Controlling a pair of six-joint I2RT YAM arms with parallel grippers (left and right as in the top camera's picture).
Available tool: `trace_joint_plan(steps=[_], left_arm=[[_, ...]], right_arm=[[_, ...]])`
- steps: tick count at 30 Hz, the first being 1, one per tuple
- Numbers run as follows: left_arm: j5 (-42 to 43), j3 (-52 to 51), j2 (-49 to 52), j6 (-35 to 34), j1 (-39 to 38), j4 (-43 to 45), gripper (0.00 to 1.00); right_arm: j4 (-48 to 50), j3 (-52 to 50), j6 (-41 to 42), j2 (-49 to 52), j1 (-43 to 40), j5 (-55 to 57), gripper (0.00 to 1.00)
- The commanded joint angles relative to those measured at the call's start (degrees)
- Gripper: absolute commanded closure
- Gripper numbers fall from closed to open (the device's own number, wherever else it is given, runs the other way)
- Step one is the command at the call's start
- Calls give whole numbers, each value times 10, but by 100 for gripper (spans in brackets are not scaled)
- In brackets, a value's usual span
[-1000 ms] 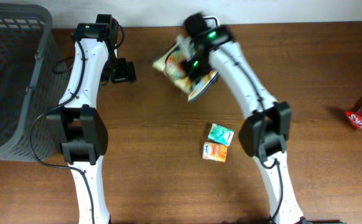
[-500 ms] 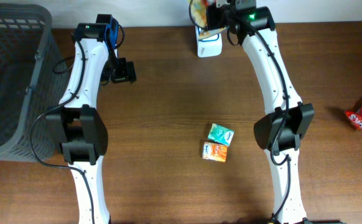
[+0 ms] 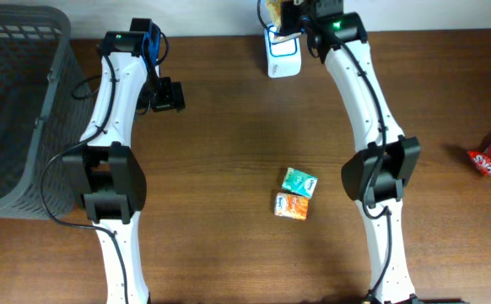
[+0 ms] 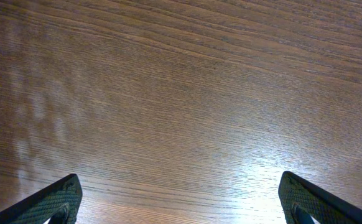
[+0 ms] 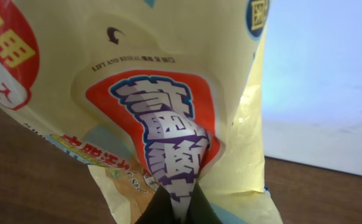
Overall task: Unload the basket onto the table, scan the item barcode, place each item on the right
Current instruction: 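Lift the wipes pack to the scanner with the right gripper, then carry the wipes pack right and set it beside the red bag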
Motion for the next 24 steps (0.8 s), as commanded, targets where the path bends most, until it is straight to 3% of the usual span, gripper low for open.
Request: trace_joint_plan(steps=[1, 10, 14, 17, 24], left_arm=[[-2, -5, -7, -8, 0, 1, 1], [-2, -5, -7, -8, 0, 1, 1], [-2, -5, -7, -8, 0, 1, 1], [-2, -5, -7, -8, 0, 1, 1], [-1, -5, -7, -8, 0, -2, 1]], right_arm=[[6, 4, 30, 25, -2, 7, 96], [-1, 7, 32, -9, -6, 12, 96], [-26, 7, 42, -55, -17, 81, 96], [-96, 7, 115, -97, -47, 151, 96], [-308, 7, 235, -145, -184, 155, 96]])
